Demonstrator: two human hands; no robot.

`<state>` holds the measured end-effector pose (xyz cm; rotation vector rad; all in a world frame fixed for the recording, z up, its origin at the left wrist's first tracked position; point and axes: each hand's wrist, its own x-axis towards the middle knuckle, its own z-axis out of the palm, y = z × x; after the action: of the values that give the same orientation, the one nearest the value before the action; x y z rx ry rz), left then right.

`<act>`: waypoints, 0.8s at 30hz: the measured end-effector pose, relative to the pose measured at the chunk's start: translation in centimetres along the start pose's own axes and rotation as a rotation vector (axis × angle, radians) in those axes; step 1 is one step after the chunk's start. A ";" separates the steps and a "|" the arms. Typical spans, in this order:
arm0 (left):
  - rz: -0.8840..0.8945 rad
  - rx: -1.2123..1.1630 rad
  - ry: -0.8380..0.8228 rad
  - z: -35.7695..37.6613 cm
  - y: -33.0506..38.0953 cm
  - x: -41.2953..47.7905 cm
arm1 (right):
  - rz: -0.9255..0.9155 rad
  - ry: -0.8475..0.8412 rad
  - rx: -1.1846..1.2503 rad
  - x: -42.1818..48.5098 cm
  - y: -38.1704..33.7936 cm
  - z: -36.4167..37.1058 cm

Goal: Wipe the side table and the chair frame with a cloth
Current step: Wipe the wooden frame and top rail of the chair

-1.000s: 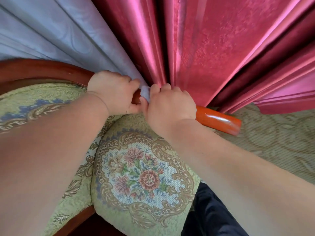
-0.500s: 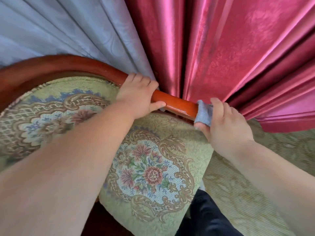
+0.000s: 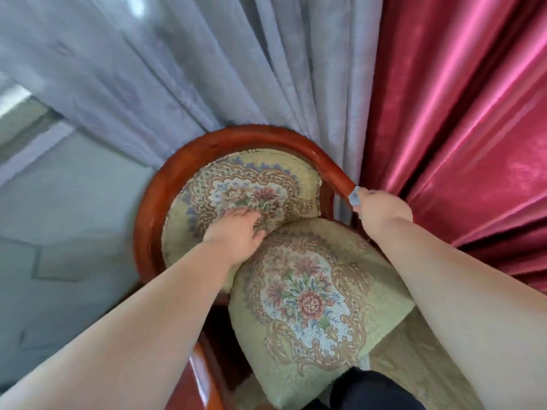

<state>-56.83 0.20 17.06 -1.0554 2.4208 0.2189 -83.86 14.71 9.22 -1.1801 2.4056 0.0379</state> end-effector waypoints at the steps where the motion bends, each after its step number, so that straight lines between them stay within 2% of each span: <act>1: -0.035 -0.036 0.010 -0.5 -0.9 -0.8 | -0.047 0.008 -0.027 -0.2 -1.0 -0.8; 8: -0.187 -0.257 0.133 -2.8 -4.6 -5.7 | -0.231 0.046 -0.075 -1.7 -9.7 -6.7; 14: -0.278 -0.287 0.235 -3.5 -7.8 -9.9 | -0.457 0.130 -0.097 -3.2 -16.3 -11.4; 24: -0.454 -0.382 0.326 -2.8 -14.6 -17.9 | -0.629 0.132 -0.157 -8.0 -26.5 -13.9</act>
<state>-36.82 0.76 29.03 -1.9082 2.3798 0.3865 -64.99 0.81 29.49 -2.0147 2.0555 -0.0517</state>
